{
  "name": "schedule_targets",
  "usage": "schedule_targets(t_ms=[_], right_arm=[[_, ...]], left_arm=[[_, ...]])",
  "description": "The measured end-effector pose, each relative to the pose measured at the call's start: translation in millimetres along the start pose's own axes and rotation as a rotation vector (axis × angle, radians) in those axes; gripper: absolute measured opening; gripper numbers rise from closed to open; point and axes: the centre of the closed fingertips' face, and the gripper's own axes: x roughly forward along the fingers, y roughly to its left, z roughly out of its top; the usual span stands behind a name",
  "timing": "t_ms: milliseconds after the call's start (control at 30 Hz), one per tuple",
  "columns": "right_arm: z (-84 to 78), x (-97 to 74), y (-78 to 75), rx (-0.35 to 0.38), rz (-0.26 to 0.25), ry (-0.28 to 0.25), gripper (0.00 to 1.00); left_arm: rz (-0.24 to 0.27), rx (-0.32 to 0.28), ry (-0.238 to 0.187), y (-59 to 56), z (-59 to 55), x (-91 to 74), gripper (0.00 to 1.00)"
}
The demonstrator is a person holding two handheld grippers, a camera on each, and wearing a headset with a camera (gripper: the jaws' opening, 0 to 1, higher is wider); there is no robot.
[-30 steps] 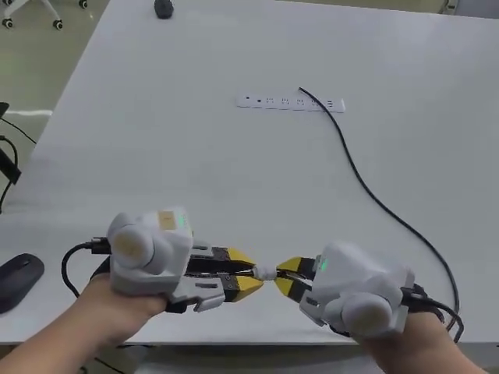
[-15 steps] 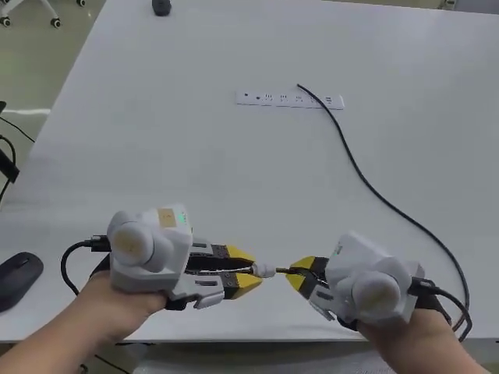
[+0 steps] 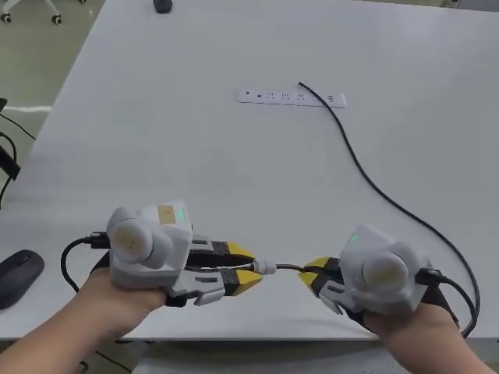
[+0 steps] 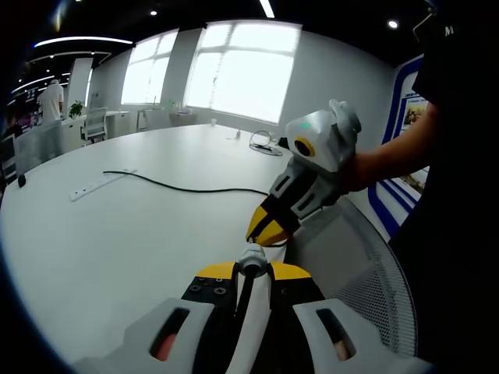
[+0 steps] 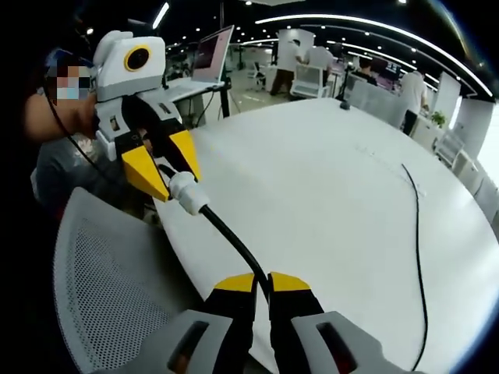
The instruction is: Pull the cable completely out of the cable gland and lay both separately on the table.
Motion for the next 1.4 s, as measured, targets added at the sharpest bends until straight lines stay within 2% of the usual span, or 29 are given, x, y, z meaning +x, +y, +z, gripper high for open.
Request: schedule_targets(t_ms=[200, 333, 533, 900, 1000, 1200, 1300, 1400], right_arm=[[-14.4, 2.8, -5.1, 0.064, -0.005, 0.033, 0.0], [-23.1, 3.5, -7.5, 0.167, 0.0, 0.048, 0.0], [-24.0, 3.5, -4.2, 0.165, 0.004, 0.048, 0.01], [-23.4, -0.1, -1.0, 0.097, 0.004, 0.031, 0.02], [-21.6, -3.7, 3.3, 0.056, 0.027, 0.028, 0.05], [-5.5, -12.5, 11.1, -0.016, 0.041, -0.029, 0.12], [12.6, -17.3, 21.0, -0.111, 0.05, -0.077, 0.15], [27.0, -19.8, 30.5, -0.177, 0.061, -0.107, 0.15]], left_arm=[[-0.002, 0.001, 0.002, -2.4, -0.4, 0.7, 0.15], [-0.002, 0.001, -0.002, -4.3, 0.6, 0.8, 0.15], [-0.002, 0.001, 0.0, -6.1, -0.5, 1.2, 0.15], [0.003, 0.0, 0.001, -5.2, -0.9, 0.4, 0.15], [0.005, -0.002, -0.001, -4.7, -0.6, 0.2, 0.15], [0.007, -0.009, -0.005, -4.7, 0.6, 0.6, 0.15], [0.006, -0.013, -0.008, -5.0, 1.6, 0.9, 0.15], [0.006, -0.015, -0.005, -4.9, 1.5, 1.1, 0.15]])
